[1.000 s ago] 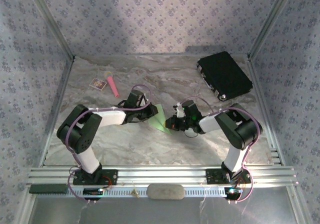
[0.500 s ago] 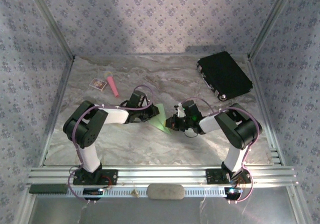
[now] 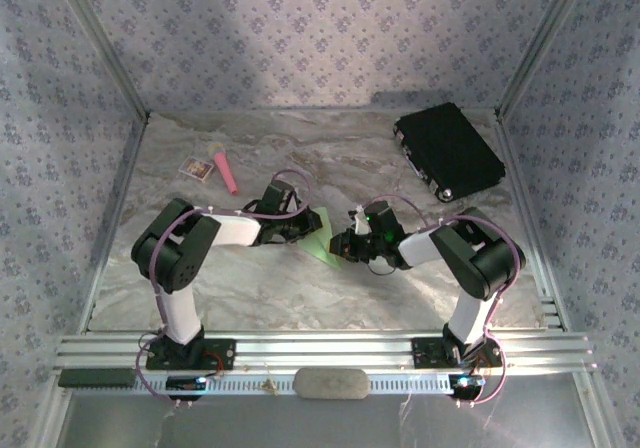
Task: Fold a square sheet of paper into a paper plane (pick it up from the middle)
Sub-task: Fourth fold the wing at the center of the table.
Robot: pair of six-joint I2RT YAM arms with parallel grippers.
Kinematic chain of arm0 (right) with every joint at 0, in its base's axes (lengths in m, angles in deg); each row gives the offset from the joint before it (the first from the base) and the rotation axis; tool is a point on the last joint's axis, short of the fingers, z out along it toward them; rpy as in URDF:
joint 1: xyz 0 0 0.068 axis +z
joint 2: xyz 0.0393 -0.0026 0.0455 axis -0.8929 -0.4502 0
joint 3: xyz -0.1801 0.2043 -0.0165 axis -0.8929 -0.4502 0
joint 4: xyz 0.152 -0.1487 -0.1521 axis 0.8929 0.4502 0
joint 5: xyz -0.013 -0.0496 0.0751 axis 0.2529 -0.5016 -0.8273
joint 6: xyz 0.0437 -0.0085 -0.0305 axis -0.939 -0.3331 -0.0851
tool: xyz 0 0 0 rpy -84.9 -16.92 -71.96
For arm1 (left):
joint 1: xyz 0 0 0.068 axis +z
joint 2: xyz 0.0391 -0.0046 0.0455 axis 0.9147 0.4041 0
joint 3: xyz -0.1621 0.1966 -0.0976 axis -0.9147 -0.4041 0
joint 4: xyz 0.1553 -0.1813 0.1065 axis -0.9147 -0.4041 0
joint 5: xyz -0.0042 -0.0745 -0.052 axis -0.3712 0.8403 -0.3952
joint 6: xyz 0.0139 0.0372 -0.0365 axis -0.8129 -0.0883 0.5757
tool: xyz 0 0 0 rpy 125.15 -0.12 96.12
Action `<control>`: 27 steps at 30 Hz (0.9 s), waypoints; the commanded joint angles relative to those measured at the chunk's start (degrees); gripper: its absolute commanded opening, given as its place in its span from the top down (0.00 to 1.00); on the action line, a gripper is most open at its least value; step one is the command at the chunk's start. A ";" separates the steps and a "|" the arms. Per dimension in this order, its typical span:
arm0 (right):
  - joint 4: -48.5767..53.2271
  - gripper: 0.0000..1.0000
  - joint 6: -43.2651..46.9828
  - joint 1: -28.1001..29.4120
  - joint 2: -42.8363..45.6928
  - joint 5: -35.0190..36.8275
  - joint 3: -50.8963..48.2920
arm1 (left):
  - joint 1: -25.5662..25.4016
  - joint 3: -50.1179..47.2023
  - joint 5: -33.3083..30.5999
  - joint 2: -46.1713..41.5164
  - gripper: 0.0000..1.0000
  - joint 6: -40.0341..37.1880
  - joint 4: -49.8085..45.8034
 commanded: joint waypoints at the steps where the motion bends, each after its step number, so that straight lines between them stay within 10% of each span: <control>1: 6.21 0.89 0.87 1.06 -1.07 2.39 -0.48 | -0.35 1.50 1.21 0.98 0.88 -0.64 0.45; 27: 8.93 0.99 1.35 0.47 -2.85 1.52 1.10 | -0.07 1.04 -2.70 -1.32 0.88 -2.17 -3.90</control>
